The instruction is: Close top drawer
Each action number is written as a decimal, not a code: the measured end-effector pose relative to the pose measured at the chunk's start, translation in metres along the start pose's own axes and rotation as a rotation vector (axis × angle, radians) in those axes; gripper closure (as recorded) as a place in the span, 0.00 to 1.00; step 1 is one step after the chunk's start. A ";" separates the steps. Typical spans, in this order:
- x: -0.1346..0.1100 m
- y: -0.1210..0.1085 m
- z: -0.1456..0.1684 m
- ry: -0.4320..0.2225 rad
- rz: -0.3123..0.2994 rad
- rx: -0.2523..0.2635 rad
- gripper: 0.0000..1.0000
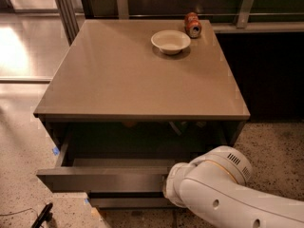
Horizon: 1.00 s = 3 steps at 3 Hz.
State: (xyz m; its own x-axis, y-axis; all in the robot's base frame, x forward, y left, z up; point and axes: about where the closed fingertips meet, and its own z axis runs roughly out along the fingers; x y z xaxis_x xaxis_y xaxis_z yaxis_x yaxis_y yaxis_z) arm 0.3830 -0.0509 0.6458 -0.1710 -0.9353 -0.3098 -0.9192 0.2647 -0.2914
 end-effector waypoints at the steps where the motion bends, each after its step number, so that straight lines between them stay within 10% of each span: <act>1: -0.004 -0.017 0.007 0.020 0.062 0.032 1.00; 3: -0.008 -0.038 0.011 0.027 0.079 0.057 1.00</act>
Offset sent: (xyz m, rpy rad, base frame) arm 0.0158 0.0009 -0.0005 -0.0044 -0.0067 -0.0463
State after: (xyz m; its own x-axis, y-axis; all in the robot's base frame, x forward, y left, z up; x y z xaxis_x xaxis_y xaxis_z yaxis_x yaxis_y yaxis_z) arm 0.4227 -0.0507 0.6497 -0.2522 -0.9169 -0.3094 -0.8812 0.3498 -0.3180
